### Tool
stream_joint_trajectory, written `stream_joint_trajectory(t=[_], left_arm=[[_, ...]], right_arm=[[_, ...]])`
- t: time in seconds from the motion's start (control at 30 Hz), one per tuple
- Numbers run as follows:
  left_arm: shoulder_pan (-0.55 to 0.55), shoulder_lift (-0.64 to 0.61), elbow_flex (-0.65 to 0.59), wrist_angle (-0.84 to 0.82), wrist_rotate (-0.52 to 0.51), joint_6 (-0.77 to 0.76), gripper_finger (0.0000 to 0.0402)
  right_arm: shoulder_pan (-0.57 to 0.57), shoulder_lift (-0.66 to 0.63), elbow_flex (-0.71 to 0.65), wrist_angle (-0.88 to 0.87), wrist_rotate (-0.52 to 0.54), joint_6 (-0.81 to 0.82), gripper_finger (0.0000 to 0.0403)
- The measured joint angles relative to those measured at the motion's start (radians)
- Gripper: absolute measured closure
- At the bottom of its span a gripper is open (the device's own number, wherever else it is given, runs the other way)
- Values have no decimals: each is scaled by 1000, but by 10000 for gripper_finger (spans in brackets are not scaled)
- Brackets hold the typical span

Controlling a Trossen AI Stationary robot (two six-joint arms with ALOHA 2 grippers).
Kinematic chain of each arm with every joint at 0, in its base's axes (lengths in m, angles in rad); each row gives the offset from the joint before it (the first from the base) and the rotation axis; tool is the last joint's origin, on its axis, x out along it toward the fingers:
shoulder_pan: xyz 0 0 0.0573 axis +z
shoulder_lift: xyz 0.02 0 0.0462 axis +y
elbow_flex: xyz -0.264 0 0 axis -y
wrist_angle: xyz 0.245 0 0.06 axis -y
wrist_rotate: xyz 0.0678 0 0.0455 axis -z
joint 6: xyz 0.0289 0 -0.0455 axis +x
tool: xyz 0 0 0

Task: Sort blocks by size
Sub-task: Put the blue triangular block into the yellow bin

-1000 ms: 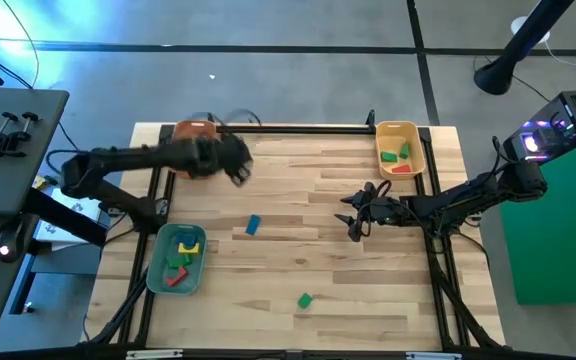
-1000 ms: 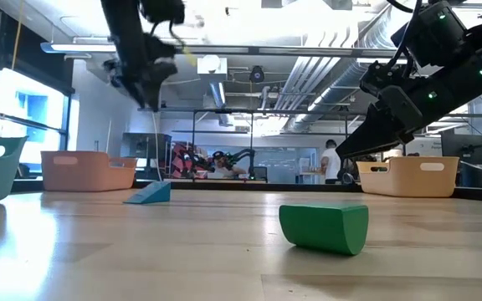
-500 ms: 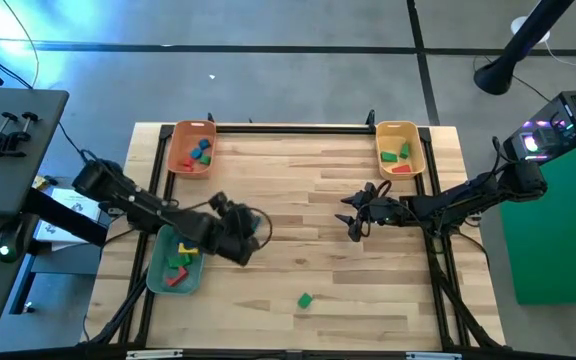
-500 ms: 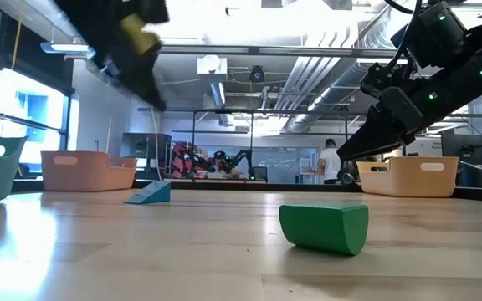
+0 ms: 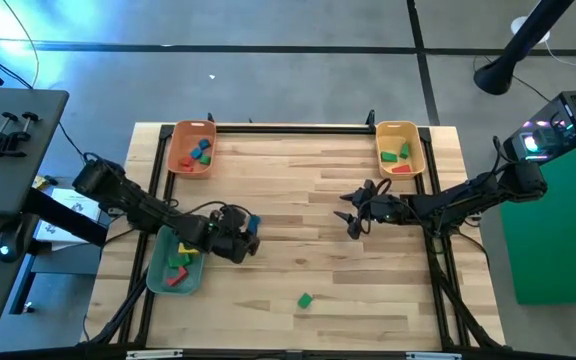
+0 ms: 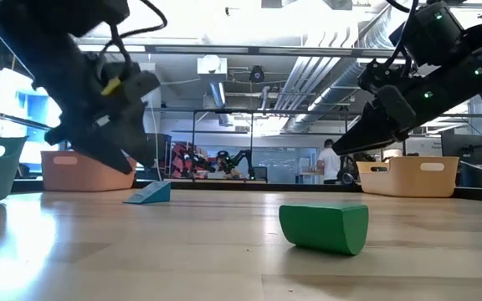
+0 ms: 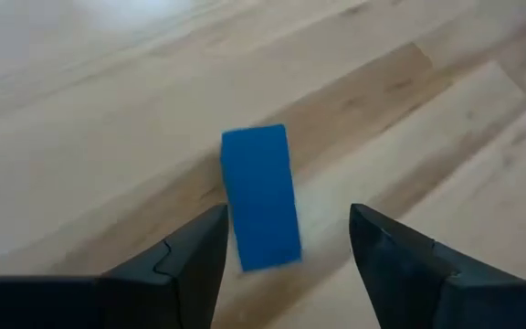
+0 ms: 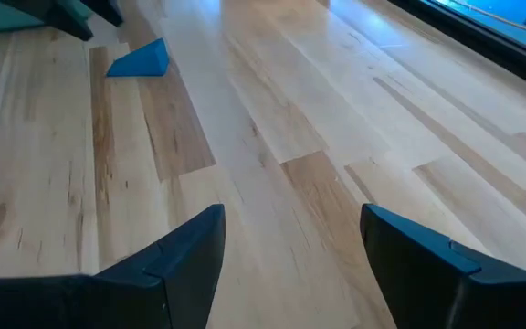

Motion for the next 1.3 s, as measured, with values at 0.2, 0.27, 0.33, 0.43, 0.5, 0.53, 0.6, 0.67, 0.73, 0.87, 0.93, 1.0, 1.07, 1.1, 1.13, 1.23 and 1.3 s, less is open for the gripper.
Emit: stream_joint_trajectory(t=[0.2,0.27,0.33,0.43,0.5,0.53,0.6,0.67,0.73,0.87,0.93,1.0,1.07,1.1,1.13,1.23,1.3], left_arm=[[45,65,-33,107,-25,147,168],[63,105,-33,146,-6,186,165],[77,146,-33,179,20,220,165],[87,188,-30,203,21,248,168],[87,205,-28,212,14,248,183],[87,206,-28,212,13,249,196],[89,207,-29,214,21,249,231],[89,201,-29,220,30,270,278],[90,192,-32,235,38,302,307],[96,174,-36,361,82,463,306],[108,159,-37,501,162,564,306],[128,143,-34,670,243,668,306],[153,142,-33,836,322,760,306],[166,144,-34,907,371,800,306],[179,145,-34,977,424,830,306],[220,141,-33,1142,604,862,306],[243,141,-33,1192,708,852,306]], right_arm=[[-2,0,0,-1,0,2,151],[-2,0,0,-2,0,3,151],[-2,0,0,-4,0,4,151],[-2,0,0,-9,0,5,151],[-2,0,0,-8,0,8,151],[-2,0,0,-8,0,11,151],[-2,0,0,-7,0,12,151],[-2,0,0,-6,0,10,151],[-1,0,0,7,0,-2,151],[4,0,0,65,-75,-79,151],[12,0,0,124,-178,-149,151],[18,0,0,204,-266,-222,151],[31,0,1,278,-298,-311,151],[35,0,8,293,-325,-386,151],[41,0,23,293,-361,-472,151],[75,0,82,274,-454,-657,151],[98,0,135,238,-452,-737,151]])
